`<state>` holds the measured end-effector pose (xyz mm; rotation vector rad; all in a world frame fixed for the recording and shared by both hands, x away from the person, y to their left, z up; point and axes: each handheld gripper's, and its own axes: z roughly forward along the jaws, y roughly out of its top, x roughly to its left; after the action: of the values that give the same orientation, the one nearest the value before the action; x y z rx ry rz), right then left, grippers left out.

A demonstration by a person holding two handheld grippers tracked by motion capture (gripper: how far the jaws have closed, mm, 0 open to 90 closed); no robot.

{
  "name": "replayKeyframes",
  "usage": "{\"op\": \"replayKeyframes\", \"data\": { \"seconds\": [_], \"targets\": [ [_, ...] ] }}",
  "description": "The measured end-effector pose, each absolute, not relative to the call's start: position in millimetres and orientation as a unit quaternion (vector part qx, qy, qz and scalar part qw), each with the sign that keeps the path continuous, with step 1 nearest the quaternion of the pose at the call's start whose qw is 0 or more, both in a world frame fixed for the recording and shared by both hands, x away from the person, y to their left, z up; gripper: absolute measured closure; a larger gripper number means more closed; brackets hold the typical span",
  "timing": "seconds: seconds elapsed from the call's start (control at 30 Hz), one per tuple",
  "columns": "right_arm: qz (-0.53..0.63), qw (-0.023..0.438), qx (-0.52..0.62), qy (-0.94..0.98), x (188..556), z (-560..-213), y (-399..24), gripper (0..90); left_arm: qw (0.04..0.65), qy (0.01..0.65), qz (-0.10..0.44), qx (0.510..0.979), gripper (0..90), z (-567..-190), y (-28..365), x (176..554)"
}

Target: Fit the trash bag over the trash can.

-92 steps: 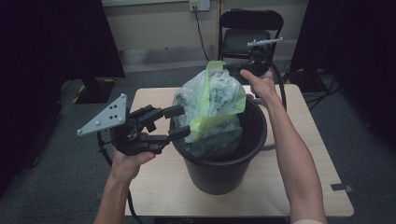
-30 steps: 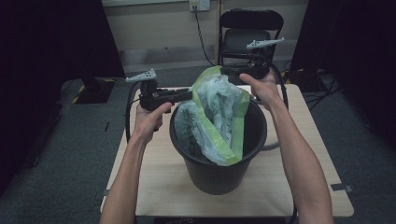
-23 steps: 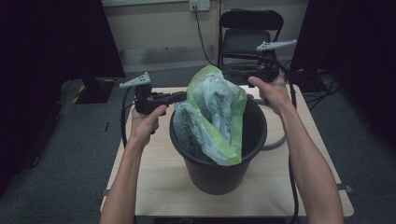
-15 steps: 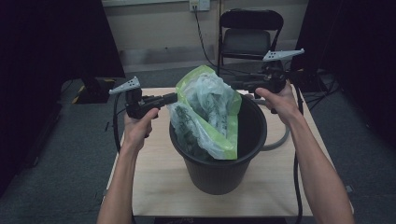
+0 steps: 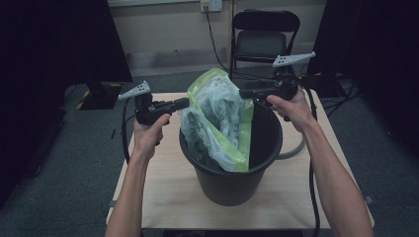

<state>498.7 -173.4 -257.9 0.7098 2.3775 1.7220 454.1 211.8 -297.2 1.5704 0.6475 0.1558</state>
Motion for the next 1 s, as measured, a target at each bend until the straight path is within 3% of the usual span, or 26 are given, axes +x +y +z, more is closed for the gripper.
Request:
{"op": "replayKeyframes", "data": {
  "seconds": [0.1, 0.23, 0.3, 0.33, 0.43, 0.47, 0.73, 0.93, 1.0],
  "targets": [
    [0.551, 0.062, 0.234, 0.799, 501, -260, -169, 46.9, 0.664, 0.284, 0.063, 0.689, 89.2, -298, 211, 457],
    [0.543, 0.043, 0.228, 0.807, 510, -264, -166, 57.6, 0.669, 0.285, 0.057, 0.684, 89.0, -299, 208, 463],
    [0.539, 0.041, 0.225, 0.811, 512, -266, -164, 67.0, 0.669, 0.284, 0.056, 0.685, 89.0, -299, 207, 464],
    [0.549, 0.036, 0.218, 0.806, 513, -266, -162, 76.8, 0.669, 0.284, 0.055, 0.685, 89.0, -300, 208, 464],
    [0.557, 0.043, 0.217, 0.8, 512, -265, -162, 81.1, 0.672, 0.283, 0.054, 0.683, 89.0, -300, 210, 463],
    [0.568, 0.044, 0.216, 0.793, 511, -264, -163, 88.8, 0.673, 0.28, 0.052, 0.682, 89.0, -300, 213, 461],
    [0.586, 0.089, 0.274, 0.758, 513, -261, -191, 90.0, 0.674, 0.266, 0.065, 0.686, 90.0, -303, 224, 441],
    [0.558, 0.109, 0.309, 0.762, 519, -278, -208, 90.0, 0.672, 0.269, 0.065, 0.687, 89.8, -308, 231, 436],
    [0.554, 0.109, 0.318, 0.762, 520, -290, -212, 90.0, 0.674, 0.276, 0.071, 0.681, 81.7, -307, 233, 434]
  ]
}}
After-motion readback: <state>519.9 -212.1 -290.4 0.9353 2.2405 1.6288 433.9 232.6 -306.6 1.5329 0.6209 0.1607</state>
